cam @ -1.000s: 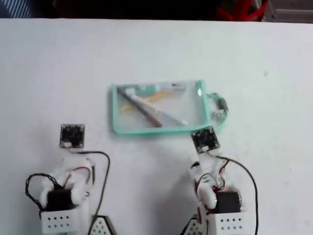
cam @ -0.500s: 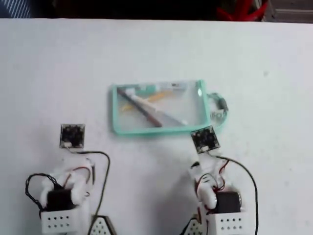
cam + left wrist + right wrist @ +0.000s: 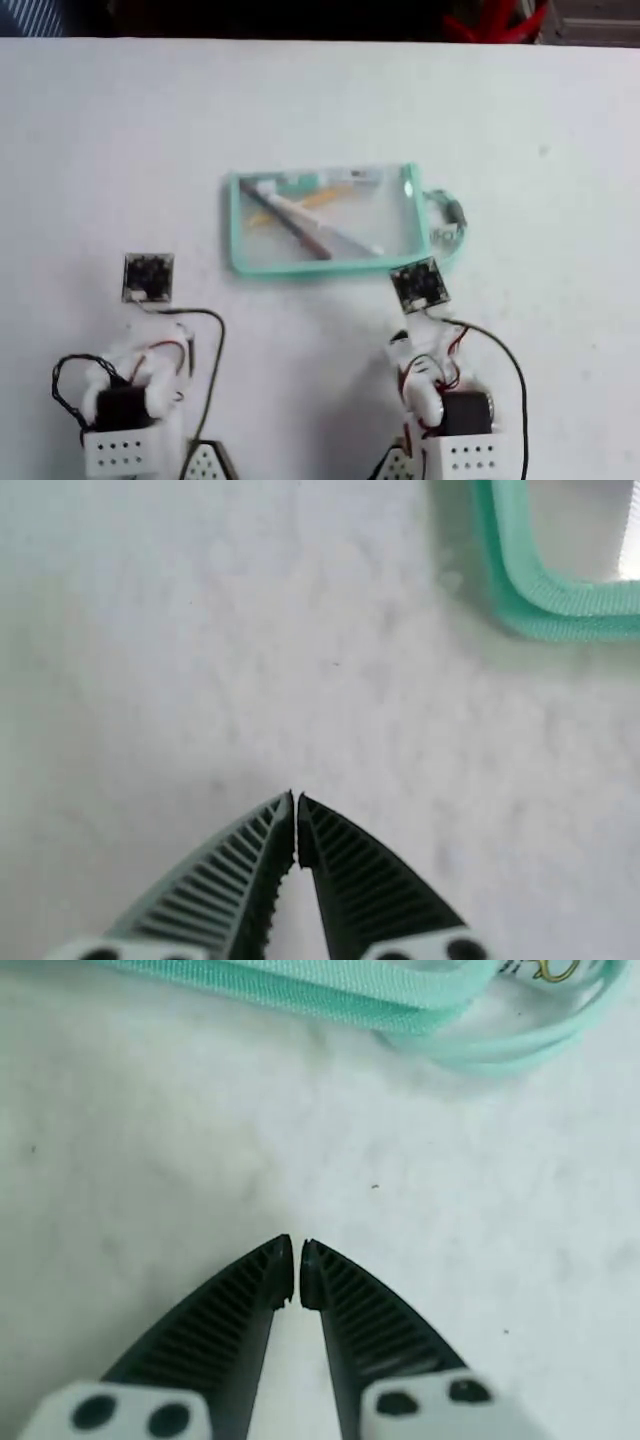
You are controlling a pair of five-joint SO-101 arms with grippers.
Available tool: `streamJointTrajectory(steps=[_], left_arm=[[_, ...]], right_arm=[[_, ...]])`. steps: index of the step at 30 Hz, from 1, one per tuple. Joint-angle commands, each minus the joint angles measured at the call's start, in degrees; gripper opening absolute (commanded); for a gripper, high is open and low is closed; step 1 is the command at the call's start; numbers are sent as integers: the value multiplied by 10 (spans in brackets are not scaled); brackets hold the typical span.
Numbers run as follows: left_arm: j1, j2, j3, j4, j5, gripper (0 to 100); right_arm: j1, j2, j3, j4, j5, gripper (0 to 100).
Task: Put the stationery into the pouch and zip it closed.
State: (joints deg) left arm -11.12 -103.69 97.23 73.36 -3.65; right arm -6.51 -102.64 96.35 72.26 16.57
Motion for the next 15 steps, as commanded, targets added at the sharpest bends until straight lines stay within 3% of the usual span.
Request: streamJointTrajectory(steps=[1,15], left_arm=[[-4,-7,-3,4,3,24],[-4,-7,-3,4,3,24]], right_arm=[[5,-4,5,3,-1,18],[5,-4,5,3,-1,18]])
